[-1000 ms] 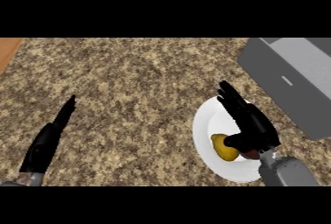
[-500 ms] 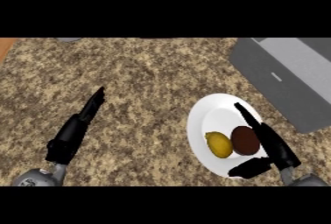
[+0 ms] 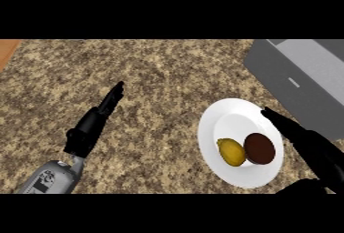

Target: Pick the lemon from the plate and place it in the cardboard box

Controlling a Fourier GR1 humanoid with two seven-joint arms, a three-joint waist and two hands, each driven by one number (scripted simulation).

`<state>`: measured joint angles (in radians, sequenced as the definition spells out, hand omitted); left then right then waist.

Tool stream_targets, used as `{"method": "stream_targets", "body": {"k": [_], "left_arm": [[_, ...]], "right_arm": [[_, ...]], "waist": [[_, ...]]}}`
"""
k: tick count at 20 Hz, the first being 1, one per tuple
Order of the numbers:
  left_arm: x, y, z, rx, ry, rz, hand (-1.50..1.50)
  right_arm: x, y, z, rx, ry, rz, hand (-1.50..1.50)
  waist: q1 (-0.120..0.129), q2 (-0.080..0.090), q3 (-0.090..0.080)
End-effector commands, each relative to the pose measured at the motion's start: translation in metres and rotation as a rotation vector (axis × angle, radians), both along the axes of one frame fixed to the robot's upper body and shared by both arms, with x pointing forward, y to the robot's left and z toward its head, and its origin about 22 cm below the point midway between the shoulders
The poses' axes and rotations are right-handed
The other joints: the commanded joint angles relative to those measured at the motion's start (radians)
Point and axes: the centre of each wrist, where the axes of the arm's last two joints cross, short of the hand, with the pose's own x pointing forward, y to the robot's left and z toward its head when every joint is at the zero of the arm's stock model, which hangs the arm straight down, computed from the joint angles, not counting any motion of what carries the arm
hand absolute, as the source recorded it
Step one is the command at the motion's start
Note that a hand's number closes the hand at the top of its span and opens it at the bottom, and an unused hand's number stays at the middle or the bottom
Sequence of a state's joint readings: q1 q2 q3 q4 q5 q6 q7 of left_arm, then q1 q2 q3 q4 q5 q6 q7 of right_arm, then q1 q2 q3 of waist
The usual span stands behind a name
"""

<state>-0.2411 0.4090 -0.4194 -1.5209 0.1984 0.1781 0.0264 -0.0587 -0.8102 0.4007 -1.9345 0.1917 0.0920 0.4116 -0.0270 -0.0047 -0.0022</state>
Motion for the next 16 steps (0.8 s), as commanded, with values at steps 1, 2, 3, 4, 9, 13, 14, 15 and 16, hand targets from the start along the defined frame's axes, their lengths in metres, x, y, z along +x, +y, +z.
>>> {"method": "stream_targets", "body": {"k": [1, 2, 3, 4, 9, 13, 14, 15, 16], "left_arm": [[0.004, 0.000, -0.004, -0.003, 0.005, -0.022, 0.00], [0.001, 0.001, -0.005, 0.009, 0.013, -0.016, 0.00], [-0.006, -0.010, -0.014, 0.000, 0.002, -0.011, 0.00], [0.007, 0.014, -0.001, 0.008, 0.002, -0.026, 0.00], [0.006, 0.000, -0.004, -0.011, 0.002, -0.034, 0.00], [0.002, -0.011, -0.001, -0.008, -0.008, -0.029, 0.00], [-0.003, -0.008, -0.010, -0.013, 0.008, -0.046, 0.00], [0.016, -0.003, 0.016, 0.001, -0.001, -0.030, 0.00], [0.011, 0.000, -0.016, -0.004, 0.001, -0.016, 0.00]], "right_arm": [[0.003, -0.007, 0.044, -0.054, 0.120, 0.045, -1.50], [-0.002, 0.001, 0.048, -0.064, 0.161, 0.050, -1.50], [0.000, -0.001, 0.062, -0.048, 0.189, 0.050, -1.50], [0.007, 0.004, 0.062, -0.051, 0.231, 0.060, -1.50], [0.025, 0.025, 0.067, -0.024, 0.331, 0.025, -1.50], [0.024, 0.047, 0.065, 0.010, 0.344, -0.010, -1.50], [0.020, 0.048, 0.066, 0.007, 0.350, -0.002, -1.50], [0.042, 0.036, 0.038, 0.038, 0.347, -0.023, -1.50], [0.034, 0.050, 0.035, 0.033, 0.348, -0.014, -1.50]], "waist": [[0.020, 0.004, 0.000], [0.022, 0.003, 0.000], [0.023, 0.003, 0.000], [0.032, 0.006, 0.000], [0.037, 0.007, 0.001], [0.034, 0.004, 0.002], [0.031, 0.004, 0.002], [0.033, 0.006, 0.002], [0.030, 0.006, 0.002]]}}
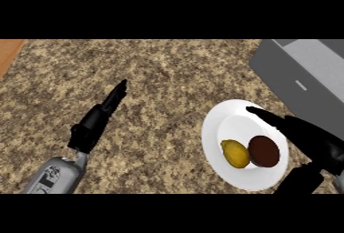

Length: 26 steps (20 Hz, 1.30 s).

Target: Pick the lemon from the plate and place it in the cardboard box

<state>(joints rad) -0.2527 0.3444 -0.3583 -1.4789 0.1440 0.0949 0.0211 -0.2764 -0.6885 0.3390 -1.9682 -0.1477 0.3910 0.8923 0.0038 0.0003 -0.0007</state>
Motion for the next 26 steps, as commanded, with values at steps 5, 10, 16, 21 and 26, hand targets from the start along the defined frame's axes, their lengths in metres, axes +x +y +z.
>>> {"method": "stream_targets", "body": {"k": [5, 10, 16, 21, 26], "left_arm": [[-0.015, 0.008, -0.004, 0.007, 0.000, -0.003, 0.00], [-0.001, 0.005, 0.012, -0.005, -0.008, -0.014, 0.00], [-0.004, -0.001, 0.005, 0.019, 0.023, 0.002, 0.00], [0.002, 0.002, -0.008, -0.003, 0.010, -0.007, 0.00], [-0.008, 0.003, 0.012, -0.018, -0.010, 0.007, 0.00]], "right_arm": [[0.028, 0.008, -0.039, -0.058, 0.064, -0.014, -1.50], [0.018, 0.047, -0.070, -0.093, 0.103, 0.007, -1.50], [0.029, 0.025, -0.081, -0.061, 0.061, -0.007, -1.50], [0.025, 0.039, -0.075, -0.085, 0.040, -0.011, -1.50], [-0.001, 0.031, -0.107, -0.090, 0.079, 0.023, -1.50]], "waist": [[0.005, 0.000, 0.001], [0.003, 0.000, 0.001], [-0.001, 0.000, 0.001], [-0.004, 0.000, 0.001], [-0.004, -0.001, 0.001]]}}
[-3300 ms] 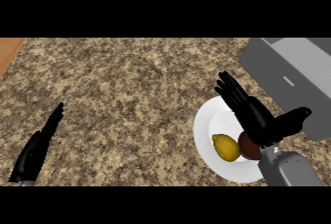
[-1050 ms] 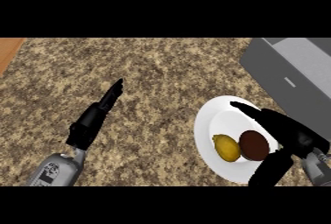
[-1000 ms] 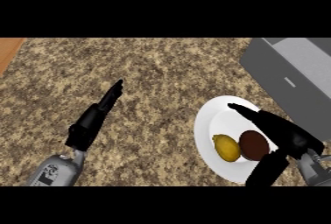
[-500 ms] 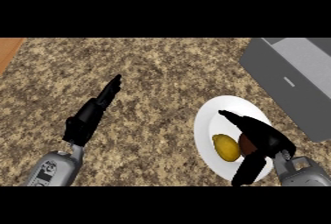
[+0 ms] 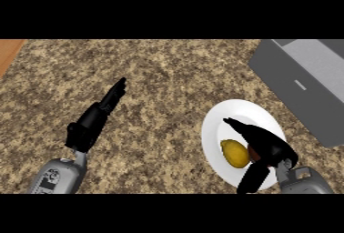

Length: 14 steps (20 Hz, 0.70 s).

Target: Pick the lemon from the plate and place it in the cardboard box

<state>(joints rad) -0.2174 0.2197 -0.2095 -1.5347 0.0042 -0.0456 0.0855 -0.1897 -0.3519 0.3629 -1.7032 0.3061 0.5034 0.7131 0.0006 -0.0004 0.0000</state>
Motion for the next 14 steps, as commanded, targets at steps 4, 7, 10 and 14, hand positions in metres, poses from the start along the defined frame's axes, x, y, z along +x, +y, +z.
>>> {"method": "stream_targets", "body": {"k": [4, 7, 10, 14], "left_arm": [[-0.004, 0.005, -0.005, -0.023, 0.024, -0.001, 0.00], [-0.001, 0.008, -0.011, 0.006, 0.004, 0.009, 0.00], [0.005, -0.007, 0.003, 0.002, 0.015, 0.001, 0.00], [-0.007, 0.009, -0.004, 0.011, 0.016, -0.005, 0.00]], "right_arm": [[0.001, -0.004, -0.008, -0.024, 0.057, 0.029, -1.50], [0.006, 0.003, -0.012, -0.032, 0.067, 0.028, -1.50], [0.002, 0.017, -0.036, -0.036, 0.091, 0.029, -1.50], [-0.001, 0.004, -0.048, -0.053, 0.099, 0.030, -1.50]], "waist": [[-0.001, 0.000, 0.000], [-0.001, 0.000, 0.000], [-0.001, 0.000, 0.000], [0.000, 0.000, 0.000]]}}
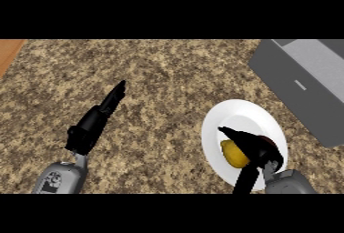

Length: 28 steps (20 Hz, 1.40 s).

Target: Pick the lemon from the plate and place it in the cardboard box

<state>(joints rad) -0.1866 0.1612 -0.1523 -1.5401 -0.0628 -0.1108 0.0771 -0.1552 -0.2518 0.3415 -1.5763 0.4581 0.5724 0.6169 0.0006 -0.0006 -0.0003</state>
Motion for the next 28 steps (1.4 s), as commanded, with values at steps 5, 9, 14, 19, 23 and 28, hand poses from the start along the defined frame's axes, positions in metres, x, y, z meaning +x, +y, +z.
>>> {"method": "stream_targets", "body": {"k": [5, 9, 14, 19, 23, 28], "left_arm": [[0.019, -0.010, -0.004, 0.008, 0.005, 0.004, 0.00], [0.000, 0.004, 0.011, 0.006, -0.002, 0.004, 0.00], [-0.001, 0.006, -0.007, 0.001, -0.009, 0.017, 0.00], [0.001, -0.019, 0.002, 0.001, 0.012, -0.011, 0.00], [0.001, -0.004, -0.004, -0.001, 0.006, 0.011, 0.00], [0.001, 0.001, -0.002, -0.007, 0.005, 0.017, 0.00]], "right_arm": [[-0.001, 0.007, -0.028, -0.058, -0.005, 0.019, -1.50], [-0.015, 0.011, -0.032, -0.075, -0.011, 0.009, -1.50], [-0.002, 0.001, -0.028, -0.059, 0.031, 0.042, 1.50], [0.007, -0.015, -0.021, -0.071, -0.063, 0.073, 1.50], [-0.004, -0.041, -0.045, -0.111, -0.182, 0.187, 1.50], [0.002, -0.109, 0.046, -0.104, -0.503, 0.551, 1.50]], "waist": [[-0.002, 0.001, 0.000], [0.001, 0.000, 0.000], [0.001, 0.000, 0.000], [-0.001, 0.000, 0.000], [0.004, 0.002, 0.001], [-0.032, -0.011, 0.008]]}}
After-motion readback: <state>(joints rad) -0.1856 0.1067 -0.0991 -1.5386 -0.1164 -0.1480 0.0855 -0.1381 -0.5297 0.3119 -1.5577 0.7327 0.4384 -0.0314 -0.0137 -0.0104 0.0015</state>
